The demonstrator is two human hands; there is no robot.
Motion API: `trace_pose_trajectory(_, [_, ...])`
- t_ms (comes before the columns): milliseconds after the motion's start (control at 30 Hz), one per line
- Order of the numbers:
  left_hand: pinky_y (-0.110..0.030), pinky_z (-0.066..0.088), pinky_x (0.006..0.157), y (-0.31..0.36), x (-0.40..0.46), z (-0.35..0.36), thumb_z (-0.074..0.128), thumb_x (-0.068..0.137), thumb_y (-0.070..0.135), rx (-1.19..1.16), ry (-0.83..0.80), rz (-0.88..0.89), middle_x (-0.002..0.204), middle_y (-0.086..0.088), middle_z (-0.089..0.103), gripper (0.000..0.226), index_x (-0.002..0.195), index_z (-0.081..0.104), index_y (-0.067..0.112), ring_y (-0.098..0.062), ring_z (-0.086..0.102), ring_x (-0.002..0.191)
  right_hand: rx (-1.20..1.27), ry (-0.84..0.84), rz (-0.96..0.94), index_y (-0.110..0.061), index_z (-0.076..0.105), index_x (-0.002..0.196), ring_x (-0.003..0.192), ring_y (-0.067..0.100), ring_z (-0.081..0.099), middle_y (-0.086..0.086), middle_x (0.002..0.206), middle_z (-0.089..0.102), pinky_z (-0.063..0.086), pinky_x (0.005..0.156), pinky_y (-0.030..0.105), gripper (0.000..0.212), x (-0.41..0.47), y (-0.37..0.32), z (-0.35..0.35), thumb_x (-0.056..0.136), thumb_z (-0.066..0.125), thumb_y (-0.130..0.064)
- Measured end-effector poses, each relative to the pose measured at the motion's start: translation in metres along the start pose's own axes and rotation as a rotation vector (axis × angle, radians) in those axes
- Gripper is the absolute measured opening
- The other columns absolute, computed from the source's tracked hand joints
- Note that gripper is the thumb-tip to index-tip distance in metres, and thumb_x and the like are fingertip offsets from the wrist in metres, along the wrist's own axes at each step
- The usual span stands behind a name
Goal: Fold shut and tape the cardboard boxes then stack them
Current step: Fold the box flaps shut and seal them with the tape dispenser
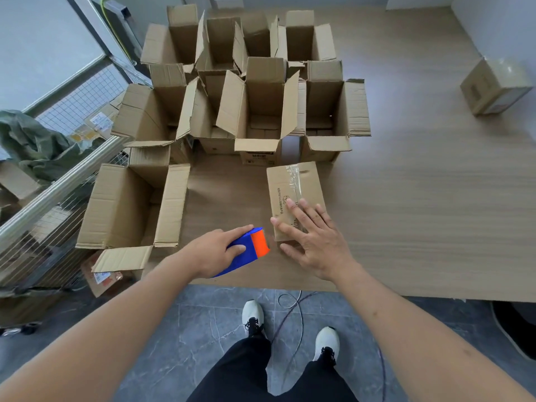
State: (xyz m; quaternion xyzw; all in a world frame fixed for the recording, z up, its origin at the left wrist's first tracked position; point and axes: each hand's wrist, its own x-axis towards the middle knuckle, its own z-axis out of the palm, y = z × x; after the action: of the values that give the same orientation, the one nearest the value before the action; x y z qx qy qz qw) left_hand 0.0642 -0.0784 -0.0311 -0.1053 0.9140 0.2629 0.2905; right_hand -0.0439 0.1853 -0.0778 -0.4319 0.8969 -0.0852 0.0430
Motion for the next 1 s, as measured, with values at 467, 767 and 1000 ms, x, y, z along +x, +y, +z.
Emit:
trace_pose_trajectory(467, [-0.039, 0.048, 0.092, 0.017, 0.020, -0.004, 0.039, 0.107, 0.044, -0.007, 0.022, -0.081, 0.124, 0.000, 0.066, 0.050, 0.156, 0.031, 0.036, -0.022, 0.060, 0.103, 0.057, 0.102, 0.238, -0.020, 0.058, 0.129, 0.147, 0.036, 0.037, 0.006, 0.148, 0.053, 0.024, 0.120, 0.063, 0.061, 0.020, -0.047, -0.005, 0.072, 0.073, -0.034])
trace_pose_trajectory(767, [-0.040, 0.047, 0.102, -0.017, -0.012, -0.018, 0.078, 0.087, 0.029, -0.163, 0.104, 0.170, 0.118, 0.010, 0.057, 0.075, 0.150, 0.041, 0.044, -0.012, 0.056, 0.109, 0.042, 0.248, 0.084, -0.014, 0.065, 0.103, 0.129, 0.032, 0.053, 0.005, 0.120, 0.060, 0.033, 0.120, 0.048, 0.047, -0.009, 0.000, -0.017, 0.068, 0.059, 0.017])
trace_pose_trajectory(1000, [-0.017, 0.042, 0.095, -0.014, -0.021, -0.030, 0.083, 0.074, 0.009, -0.132, 0.278, 0.480, 0.126, 0.019, 0.055, 0.082, 0.142, 0.052, 0.043, -0.002, 0.053, 0.116, 0.081, 0.091, 0.359, -0.029, 0.056, 0.130, 0.102, 0.029, 0.053, 0.005, 0.107, 0.053, 0.043, 0.096, 0.044, 0.044, 0.025, -0.028, -0.035, 0.093, 0.051, -0.053])
